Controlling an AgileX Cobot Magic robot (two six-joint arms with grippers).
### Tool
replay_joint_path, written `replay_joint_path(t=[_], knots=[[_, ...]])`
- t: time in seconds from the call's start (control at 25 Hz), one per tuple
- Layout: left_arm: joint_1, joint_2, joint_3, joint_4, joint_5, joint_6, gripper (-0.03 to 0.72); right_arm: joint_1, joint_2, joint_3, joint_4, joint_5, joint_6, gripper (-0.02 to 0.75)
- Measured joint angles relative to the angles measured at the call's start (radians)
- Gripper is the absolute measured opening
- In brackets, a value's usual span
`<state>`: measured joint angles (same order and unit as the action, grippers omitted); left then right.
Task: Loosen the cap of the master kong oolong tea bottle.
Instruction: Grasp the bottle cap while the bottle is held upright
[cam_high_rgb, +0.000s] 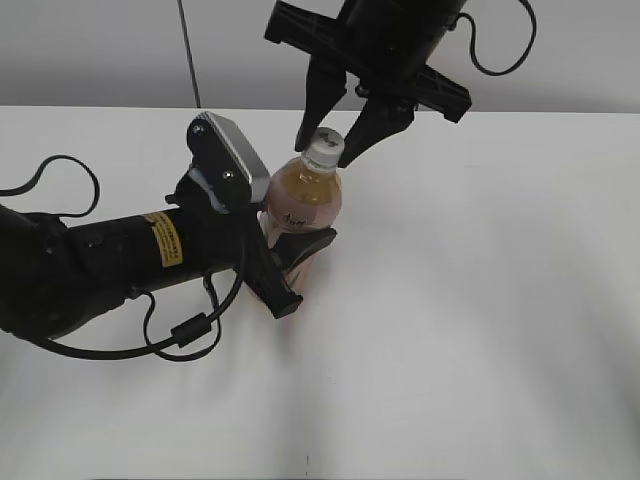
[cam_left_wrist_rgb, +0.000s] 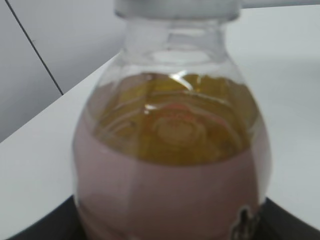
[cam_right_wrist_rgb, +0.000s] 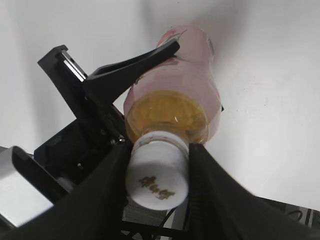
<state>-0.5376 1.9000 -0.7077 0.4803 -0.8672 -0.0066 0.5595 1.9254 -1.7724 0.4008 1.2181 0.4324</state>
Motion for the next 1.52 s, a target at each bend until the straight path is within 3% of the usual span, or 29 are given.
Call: replay_joint_path(t=[0.04,0.2,0.36,0.48,0.76,1.52], knots=[[0.000,0.000,0.000,0.000,0.000,0.000,0.396,0.000,0.000,0.000,0.000,0.001,-0.006,0.283],[0.000,0.000,0.000,0.000,0.000,0.001,0.396,0.000,0.000,0.000,0.000,0.003,-0.067,0.281],[0.000,0.000,0.000,0.000,0.001,0.001,0.396,0.000,0.000,0.000,-0.003,0.004,-0.290,0.281],[0.000,0.000,0.000,0.001,0.001,0.001,0.396,0.000,0.000,0.000,-0.005,0.004,-0.549,0.281],[0.000,0.000,0.000,0.006,0.006,0.007,0.396,0.000,0.000,-0.004,-0.012,0.004,-1.358,0.281],[0.005,0.001,0.000,-0.001,0.007,-0.006,0.396,0.010,0.000,-0.004,-0.026,-0.037,-2.822,0.279]])
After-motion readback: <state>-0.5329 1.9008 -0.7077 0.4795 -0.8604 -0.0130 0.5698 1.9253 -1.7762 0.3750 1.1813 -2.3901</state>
